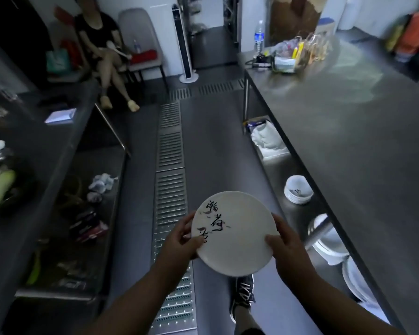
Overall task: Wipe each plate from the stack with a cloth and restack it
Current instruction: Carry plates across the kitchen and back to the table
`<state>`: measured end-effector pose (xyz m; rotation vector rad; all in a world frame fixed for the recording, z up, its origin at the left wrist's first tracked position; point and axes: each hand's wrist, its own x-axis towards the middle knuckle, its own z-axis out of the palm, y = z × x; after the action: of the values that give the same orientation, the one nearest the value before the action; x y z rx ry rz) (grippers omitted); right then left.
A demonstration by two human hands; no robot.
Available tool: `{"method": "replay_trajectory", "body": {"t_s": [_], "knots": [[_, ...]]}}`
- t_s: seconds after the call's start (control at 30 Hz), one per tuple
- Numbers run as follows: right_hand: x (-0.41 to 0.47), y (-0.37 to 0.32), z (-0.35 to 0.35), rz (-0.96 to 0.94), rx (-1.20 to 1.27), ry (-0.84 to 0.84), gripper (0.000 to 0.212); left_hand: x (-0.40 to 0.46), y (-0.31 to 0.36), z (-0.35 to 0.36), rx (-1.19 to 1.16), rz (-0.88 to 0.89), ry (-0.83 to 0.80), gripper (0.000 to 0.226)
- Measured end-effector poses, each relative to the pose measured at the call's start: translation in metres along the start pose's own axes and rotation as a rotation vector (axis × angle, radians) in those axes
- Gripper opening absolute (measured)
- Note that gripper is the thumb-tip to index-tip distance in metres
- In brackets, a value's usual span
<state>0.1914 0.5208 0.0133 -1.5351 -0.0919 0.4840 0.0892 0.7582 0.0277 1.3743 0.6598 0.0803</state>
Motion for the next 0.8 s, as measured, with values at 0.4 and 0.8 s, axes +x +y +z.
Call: {"method": "replay_trajectory", "body": {"t_s": [0.4,0.8], "knots": [[0.238,-0.066,0.024,-0.014,-0.017,-0.046,0.053,0.21,0.103,0.01,-0.047,-0.015,0.017,0.064],[0.43,-0.097,0.039,0.022,0.059,0.151,0.063,0.439,0.189,0.026,0.03,-0.058,-0.162,0.069]]}}
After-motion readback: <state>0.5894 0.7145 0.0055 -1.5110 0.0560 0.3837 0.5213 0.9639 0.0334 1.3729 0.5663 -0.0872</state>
